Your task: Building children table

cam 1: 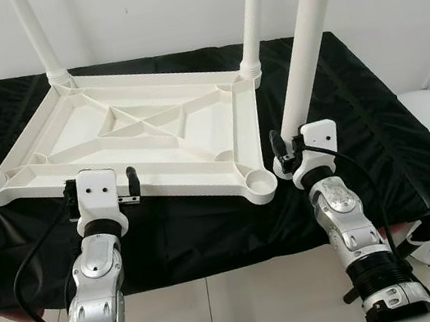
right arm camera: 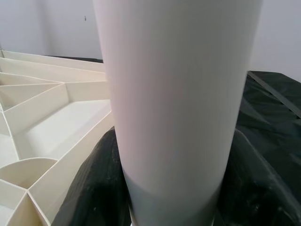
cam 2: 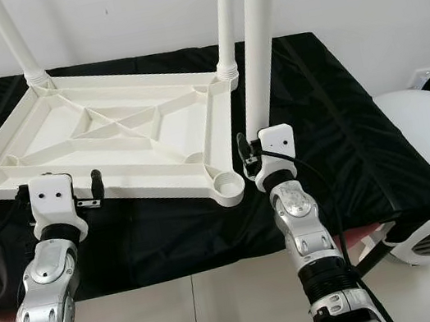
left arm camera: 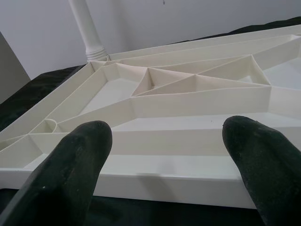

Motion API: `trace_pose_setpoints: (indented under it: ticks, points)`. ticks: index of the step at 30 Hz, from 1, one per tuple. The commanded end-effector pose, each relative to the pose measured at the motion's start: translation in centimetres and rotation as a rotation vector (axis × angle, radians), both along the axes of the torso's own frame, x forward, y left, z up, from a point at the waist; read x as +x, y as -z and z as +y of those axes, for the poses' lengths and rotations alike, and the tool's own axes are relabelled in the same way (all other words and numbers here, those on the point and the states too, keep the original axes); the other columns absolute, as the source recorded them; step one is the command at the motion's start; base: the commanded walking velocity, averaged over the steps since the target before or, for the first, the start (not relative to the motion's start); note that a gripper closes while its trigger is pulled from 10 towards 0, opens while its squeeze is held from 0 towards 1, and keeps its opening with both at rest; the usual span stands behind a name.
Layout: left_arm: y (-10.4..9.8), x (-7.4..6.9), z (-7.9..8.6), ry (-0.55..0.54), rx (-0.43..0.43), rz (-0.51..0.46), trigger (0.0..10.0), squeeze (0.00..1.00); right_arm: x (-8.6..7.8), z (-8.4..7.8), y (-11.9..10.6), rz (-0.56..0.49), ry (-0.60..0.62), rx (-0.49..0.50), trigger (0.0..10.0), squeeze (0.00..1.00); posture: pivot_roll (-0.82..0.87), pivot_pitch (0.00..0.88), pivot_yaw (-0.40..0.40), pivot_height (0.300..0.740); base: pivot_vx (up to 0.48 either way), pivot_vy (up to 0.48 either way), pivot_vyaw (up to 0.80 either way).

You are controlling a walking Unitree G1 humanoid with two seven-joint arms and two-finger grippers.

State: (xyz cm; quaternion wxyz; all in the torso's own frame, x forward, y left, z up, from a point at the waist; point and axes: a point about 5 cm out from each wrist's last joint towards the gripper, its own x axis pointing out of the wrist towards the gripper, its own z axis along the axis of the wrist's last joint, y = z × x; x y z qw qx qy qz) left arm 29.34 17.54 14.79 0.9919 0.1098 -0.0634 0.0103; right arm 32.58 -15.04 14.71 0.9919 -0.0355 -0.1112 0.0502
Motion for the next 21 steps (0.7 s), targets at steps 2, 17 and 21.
trace_pose_setpoints:
  ticks: [2,17,21]
  points:
    - [0.24,-0.09,0.50,-0.089,0.003,-0.009,10.0,0.00,0.00,-0.05,-0.16,-0.015,0.005,0.001,10.0,0.00,0.09,0.084,-0.041,0.740,0.000,0.000,0.00]
    - [0.46,-0.27,0.32,-0.082,-0.003,-0.009,10.0,0.00,-0.38,-0.40,0.50,0.007,0.017,-0.007,10.0,0.00,0.08,0.000,0.000,0.740,0.000,0.000,0.00]
    - [0.42,-0.20,0.29,-0.082,-0.003,-0.011,10.0,0.00,-0.34,-0.38,0.44,0.005,0.017,-0.008,10.0,0.00,0.08,0.000,0.000,0.740,0.000,0.000,0.00]
